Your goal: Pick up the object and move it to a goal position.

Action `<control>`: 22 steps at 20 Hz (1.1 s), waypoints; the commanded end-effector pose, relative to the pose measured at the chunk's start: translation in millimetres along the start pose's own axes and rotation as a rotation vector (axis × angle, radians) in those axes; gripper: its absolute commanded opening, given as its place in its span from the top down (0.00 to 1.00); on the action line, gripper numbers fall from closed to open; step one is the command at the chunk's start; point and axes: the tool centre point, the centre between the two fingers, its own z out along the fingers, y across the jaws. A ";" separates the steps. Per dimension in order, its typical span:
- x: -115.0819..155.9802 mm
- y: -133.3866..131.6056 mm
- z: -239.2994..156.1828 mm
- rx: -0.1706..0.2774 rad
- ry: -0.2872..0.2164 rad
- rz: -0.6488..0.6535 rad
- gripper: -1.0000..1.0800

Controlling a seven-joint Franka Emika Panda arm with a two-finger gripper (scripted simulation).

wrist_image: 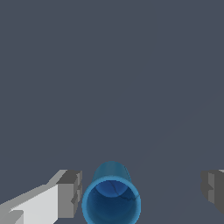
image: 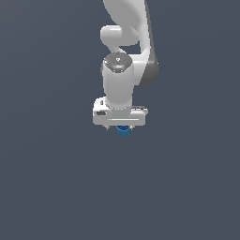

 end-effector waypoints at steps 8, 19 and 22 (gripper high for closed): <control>1.4 11.8 -0.7 -0.013 0.006 -0.001 0.38; -5.0 9.8 9.2 0.015 0.023 -0.030 0.38; -10.1 8.9 16.2 0.033 0.037 -0.050 0.38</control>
